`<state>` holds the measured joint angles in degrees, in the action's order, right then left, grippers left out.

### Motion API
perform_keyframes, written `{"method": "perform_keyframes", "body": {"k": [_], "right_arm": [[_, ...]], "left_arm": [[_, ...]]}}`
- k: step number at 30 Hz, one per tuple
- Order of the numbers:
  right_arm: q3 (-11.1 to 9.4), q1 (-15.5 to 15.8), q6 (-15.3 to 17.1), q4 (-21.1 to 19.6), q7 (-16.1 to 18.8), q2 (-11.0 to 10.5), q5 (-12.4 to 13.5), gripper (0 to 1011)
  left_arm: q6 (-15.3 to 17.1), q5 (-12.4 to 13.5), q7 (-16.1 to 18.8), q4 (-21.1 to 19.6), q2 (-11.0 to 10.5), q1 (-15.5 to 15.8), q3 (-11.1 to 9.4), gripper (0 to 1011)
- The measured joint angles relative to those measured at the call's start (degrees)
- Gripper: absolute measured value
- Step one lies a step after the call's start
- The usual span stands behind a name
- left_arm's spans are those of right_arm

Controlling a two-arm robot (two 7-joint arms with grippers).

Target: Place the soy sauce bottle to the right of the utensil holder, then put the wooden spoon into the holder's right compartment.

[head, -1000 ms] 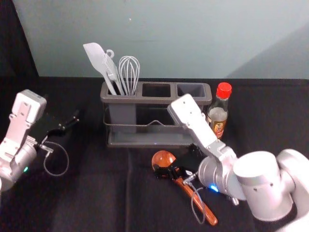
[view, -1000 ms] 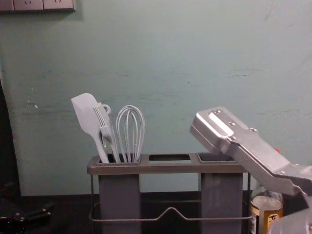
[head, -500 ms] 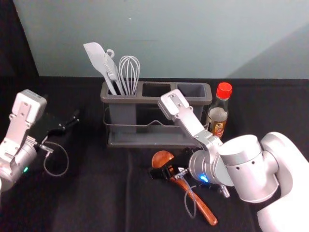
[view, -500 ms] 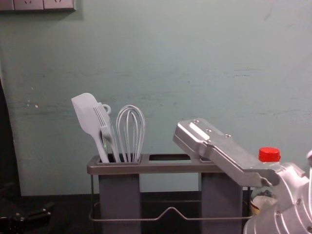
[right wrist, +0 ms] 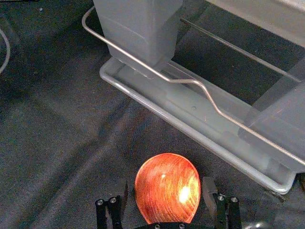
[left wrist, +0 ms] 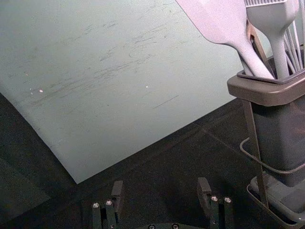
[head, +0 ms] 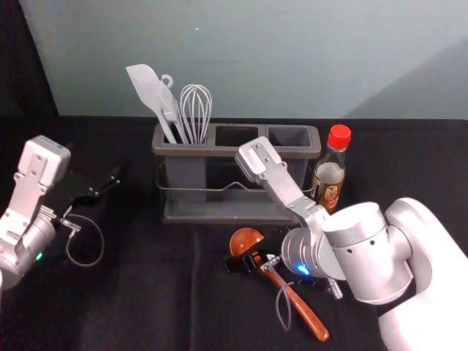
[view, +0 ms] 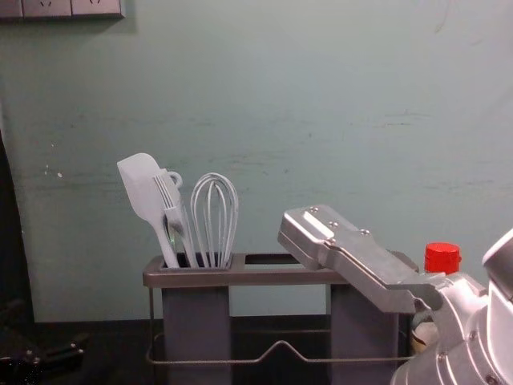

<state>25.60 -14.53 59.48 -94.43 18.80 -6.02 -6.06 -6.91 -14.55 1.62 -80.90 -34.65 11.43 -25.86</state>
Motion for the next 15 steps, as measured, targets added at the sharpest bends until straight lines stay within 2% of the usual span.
{"method": "perform_keyframes", "body": {"k": [15], "right_arm": [[-1.13, 0.97, -0.33, 0.48, -0.13, 1.87, -1.83, 1000]], "left_arm": [[0.00, 0.00, 0.00, 0.00, 0.00, 0.00, 0.00, 1000]]}}
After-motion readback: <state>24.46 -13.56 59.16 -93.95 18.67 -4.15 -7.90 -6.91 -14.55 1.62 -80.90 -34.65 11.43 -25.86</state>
